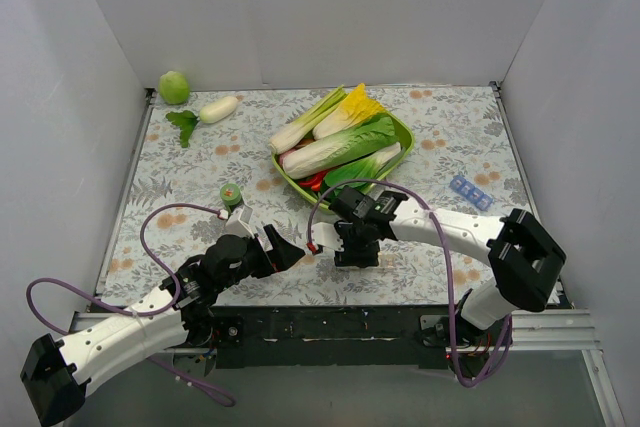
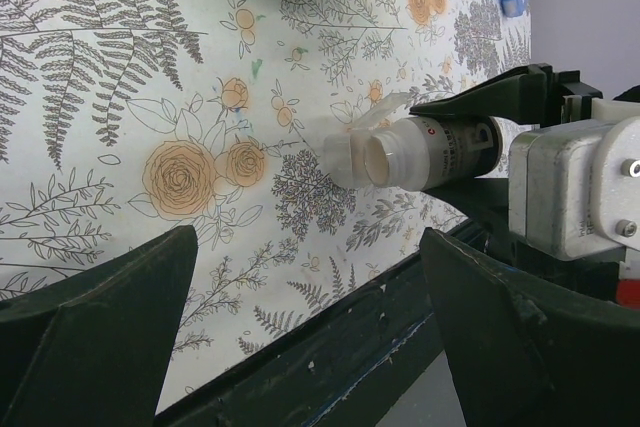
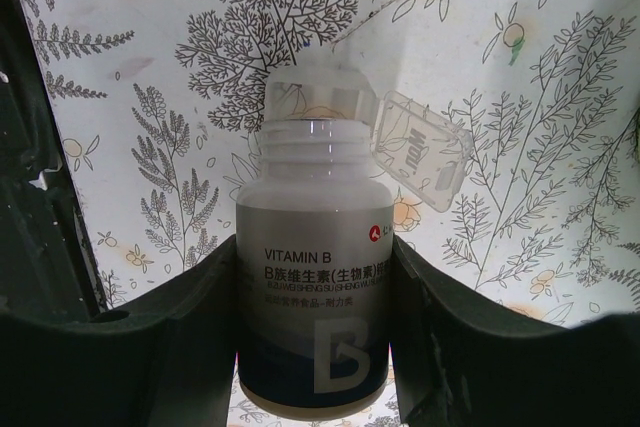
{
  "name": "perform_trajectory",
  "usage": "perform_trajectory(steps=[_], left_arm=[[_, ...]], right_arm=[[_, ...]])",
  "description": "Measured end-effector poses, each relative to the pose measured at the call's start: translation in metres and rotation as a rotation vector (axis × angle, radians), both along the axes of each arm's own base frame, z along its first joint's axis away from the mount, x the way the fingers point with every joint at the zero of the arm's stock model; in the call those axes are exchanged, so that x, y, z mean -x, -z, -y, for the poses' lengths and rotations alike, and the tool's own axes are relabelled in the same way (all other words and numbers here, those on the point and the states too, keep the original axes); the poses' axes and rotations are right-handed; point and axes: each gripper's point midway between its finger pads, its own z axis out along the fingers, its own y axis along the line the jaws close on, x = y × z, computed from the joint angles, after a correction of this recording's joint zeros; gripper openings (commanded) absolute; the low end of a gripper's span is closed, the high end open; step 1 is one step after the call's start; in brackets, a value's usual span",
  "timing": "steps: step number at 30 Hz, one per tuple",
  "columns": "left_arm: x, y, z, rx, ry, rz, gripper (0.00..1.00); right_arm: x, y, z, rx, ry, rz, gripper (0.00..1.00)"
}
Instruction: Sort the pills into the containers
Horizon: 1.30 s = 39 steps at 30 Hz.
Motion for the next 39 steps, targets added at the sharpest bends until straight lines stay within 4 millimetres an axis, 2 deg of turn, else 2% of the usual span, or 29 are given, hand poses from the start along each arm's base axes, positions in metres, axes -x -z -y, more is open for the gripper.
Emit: perform_trajectory(steps=[39], left_arm=[[0.0012, 0.0029, -0.0012, 0.000, 0.000, -0.001, 0.95]], right_arm=[[0.0000, -0.0016, 0.0017, 0.068, -0.018, -0.002, 0.01]])
